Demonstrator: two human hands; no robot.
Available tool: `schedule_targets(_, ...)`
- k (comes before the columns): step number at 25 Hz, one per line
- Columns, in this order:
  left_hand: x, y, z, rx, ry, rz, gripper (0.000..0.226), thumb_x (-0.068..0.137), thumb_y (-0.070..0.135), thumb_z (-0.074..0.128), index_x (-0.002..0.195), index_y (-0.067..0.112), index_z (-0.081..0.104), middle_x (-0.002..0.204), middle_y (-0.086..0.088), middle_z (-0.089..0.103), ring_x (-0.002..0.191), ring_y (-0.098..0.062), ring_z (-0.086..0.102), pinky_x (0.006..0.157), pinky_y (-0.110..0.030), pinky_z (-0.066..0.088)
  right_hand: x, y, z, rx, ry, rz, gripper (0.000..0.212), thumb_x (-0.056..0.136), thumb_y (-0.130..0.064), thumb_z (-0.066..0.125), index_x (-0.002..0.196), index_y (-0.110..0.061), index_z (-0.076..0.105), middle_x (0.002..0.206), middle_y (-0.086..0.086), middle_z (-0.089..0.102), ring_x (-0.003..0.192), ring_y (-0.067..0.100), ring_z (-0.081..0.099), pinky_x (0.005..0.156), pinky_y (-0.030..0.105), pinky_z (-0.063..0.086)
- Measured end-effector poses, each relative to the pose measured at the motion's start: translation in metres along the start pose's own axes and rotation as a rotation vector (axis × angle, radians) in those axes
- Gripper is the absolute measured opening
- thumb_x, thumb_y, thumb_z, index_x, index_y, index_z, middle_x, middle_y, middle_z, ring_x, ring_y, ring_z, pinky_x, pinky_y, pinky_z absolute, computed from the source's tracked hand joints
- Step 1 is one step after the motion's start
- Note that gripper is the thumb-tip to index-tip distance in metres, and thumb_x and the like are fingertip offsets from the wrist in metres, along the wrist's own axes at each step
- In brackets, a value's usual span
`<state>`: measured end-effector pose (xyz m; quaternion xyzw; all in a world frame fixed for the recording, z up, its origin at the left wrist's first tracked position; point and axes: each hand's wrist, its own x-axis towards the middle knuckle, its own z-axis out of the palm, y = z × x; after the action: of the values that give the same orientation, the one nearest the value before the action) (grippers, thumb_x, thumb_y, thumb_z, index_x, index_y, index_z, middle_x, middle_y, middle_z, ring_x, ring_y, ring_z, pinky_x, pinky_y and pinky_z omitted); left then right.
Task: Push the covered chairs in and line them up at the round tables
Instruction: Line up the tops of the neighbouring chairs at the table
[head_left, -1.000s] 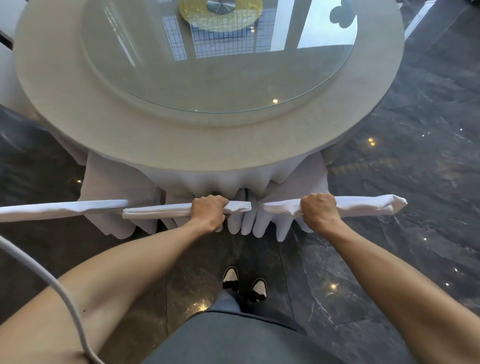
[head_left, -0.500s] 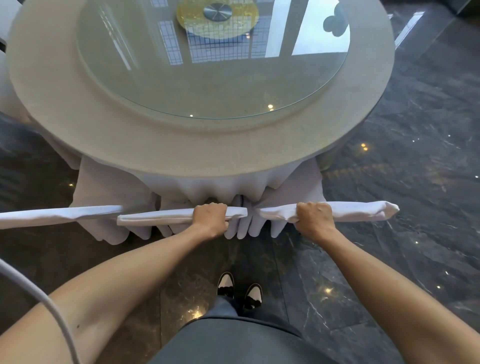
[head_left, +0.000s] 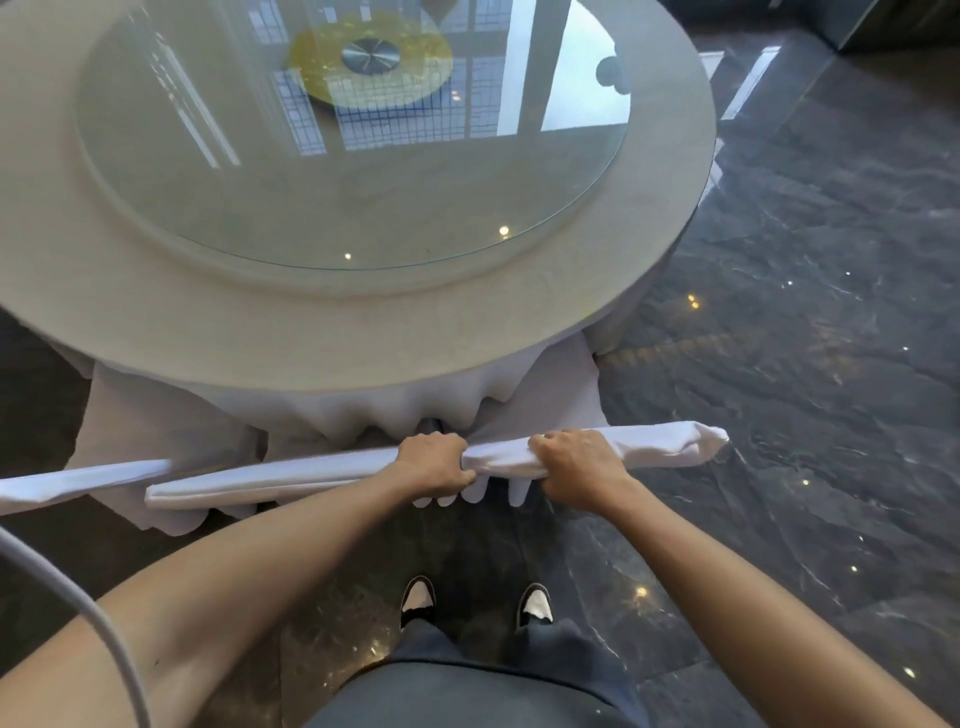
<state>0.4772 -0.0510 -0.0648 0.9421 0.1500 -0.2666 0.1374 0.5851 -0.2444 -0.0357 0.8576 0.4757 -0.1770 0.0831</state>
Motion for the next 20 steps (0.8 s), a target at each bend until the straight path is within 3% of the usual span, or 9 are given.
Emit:
schedule_targets(2,-0.001,0.013,-0.004,-0.017,-0.036,-0.015,0.033,0.079,0.045,0.057,0.103,0.025,0.066,0.101,-0.002,0.069,0.092,-0.028,0.066,0.072,-0.035,0.047,0.0,0.006,-0.005,0.056,-0.047,-0.037,0.038,0.069,-0.03,0.068,0.104,-0.02,0.059,0.1,0.003,0.068,0.091,0.027,0.065,0.07,0.036,0.045)
schedule_targets(5,-0.005,0.027,-0.006,-0.135,-0.056,-0.038,0.017,0.08,0.032,0.06,0.088,0.017,0.064,0.089,-0.006,0.066,0.08,-0.026,0.062,0.063,-0.032,0.043,0.005,0.021,-0.018,0.188,-0.197,-0.057,0.038,0.073,-0.037,0.062,0.109,-0.025,0.062,0.101,0.0,0.069,0.092,0.025,0.064,0.074,0.036,0.05)
schedule_targets(8,-0.012,0.029,-0.011,-0.181,-0.032,-0.048,0.018,0.08,0.032,0.062,0.081,0.015,0.067,0.083,-0.004,0.067,0.076,-0.025,0.062,0.059,-0.03,0.041,0.012,0.037,-0.031,0.322,-0.378,-0.049,0.041,0.07,-0.048,0.067,0.106,-0.03,0.064,0.095,-0.005,0.065,0.087,0.022,0.061,0.074,0.037,0.05)
schedule_targets(11,-0.023,0.026,-0.018,-0.224,0.021,-0.058,0.025,0.083,0.038,0.06,0.094,0.02,0.074,0.093,0.001,0.071,0.083,-0.023,0.064,0.064,-0.031,0.047,0.017,0.038,-0.04,0.288,-0.425,-0.083,0.032,0.072,-0.05,0.069,0.094,-0.027,0.064,0.088,-0.002,0.064,0.08,0.021,0.061,0.071,0.036,0.048)
schedule_targets(16,-0.043,-0.008,-0.02,-0.164,0.062,-0.11,0.034,0.082,0.045,0.057,0.109,0.027,0.069,0.107,0.004,0.069,0.095,-0.023,0.065,0.079,-0.037,0.053,0.025,0.01,-0.056,0.197,-0.464,-0.061,0.055,0.076,-0.058,0.06,0.11,-0.015,0.068,0.094,-0.001,0.063,0.085,0.02,0.059,0.074,0.033,0.046)
schedule_targets(20,-0.063,-0.072,-0.024,-0.149,0.047,-0.166,0.035,0.073,0.048,0.065,0.102,0.028,0.067,0.1,0.004,0.068,0.093,-0.022,0.065,0.074,-0.034,0.05,0.041,-0.025,-0.06,0.151,-0.531,0.018,0.066,0.072,-0.06,0.065,0.12,-0.015,0.063,0.113,0.002,0.064,0.098,0.021,0.06,0.086,0.036,0.049)
